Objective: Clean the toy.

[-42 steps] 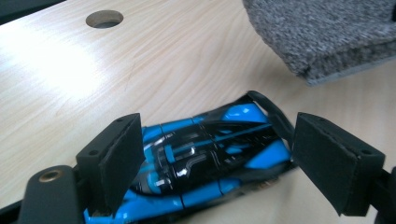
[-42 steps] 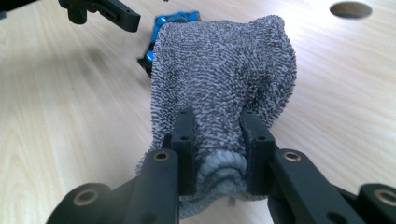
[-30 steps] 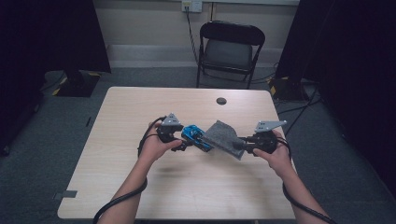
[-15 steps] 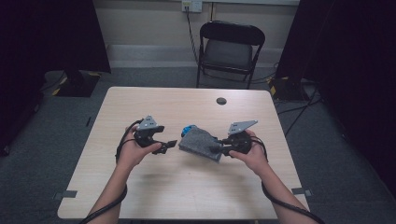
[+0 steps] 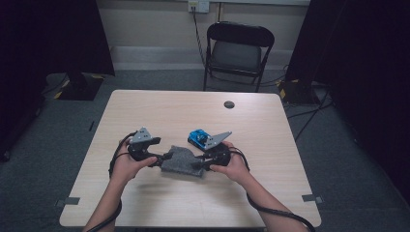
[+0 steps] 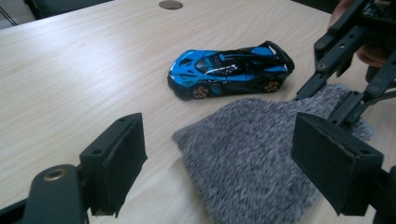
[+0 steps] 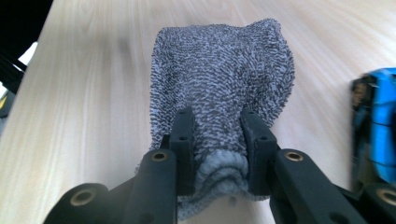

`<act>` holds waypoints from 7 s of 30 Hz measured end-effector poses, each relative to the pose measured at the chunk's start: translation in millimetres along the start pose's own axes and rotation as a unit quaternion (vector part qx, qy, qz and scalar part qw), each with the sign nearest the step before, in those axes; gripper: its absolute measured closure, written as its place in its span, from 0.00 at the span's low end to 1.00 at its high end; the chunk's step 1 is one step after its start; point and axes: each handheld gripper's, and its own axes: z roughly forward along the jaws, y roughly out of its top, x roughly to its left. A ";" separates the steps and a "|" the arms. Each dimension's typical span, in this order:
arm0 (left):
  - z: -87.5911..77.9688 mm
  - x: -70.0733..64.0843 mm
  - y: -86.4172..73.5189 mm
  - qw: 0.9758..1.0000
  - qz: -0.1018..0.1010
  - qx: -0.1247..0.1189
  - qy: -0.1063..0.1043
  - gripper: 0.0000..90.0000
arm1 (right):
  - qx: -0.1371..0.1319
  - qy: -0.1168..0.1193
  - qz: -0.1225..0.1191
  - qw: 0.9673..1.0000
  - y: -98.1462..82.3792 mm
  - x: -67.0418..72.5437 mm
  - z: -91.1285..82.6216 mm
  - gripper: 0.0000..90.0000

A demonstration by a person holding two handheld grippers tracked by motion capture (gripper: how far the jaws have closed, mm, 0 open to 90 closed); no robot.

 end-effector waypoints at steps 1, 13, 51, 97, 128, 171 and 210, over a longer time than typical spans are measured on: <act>1.9 -0.2 -1.9 1.000 0.000 0.002 -0.004 0.21 | 0.002 0.001 -0.001 1.000 0.0 -0.4 3.6 0.77; 21.2 -0.2 -19.3 0.999 -0.015 0.021 -0.029 0.25 | 0.009 -0.011 0.003 1.000 -6.1 -3.3 15.6 0.58; 36.5 -7.9 -25.7 0.997 0.025 0.045 -0.054 0.33 | 0.003 -0.063 0.007 0.998 0.4 -10.5 -1.3 0.40; 50.9 -14.4 -31.0 0.996 0.028 0.058 -0.062 0.40 | 0.040 -0.194 0.073 0.977 -3.2 -71.2 13.3 0.21; 50.6 -14.6 -31.1 0.996 0.030 0.059 -0.060 0.41 | 0.066 -0.207 0.080 0.973 0.1 -68.4 15.3 0.28; 50.4 -13.1 -31.1 0.996 0.023 0.059 -0.063 0.41 | 0.093 -0.196 0.081 0.973 19.0 -76.9 23.3 0.23; 50.0 -13.2 -31.1 0.996 0.025 0.059 -0.061 0.42 | 0.089 -0.209 0.100 0.969 17.9 -71.4 16.1 0.29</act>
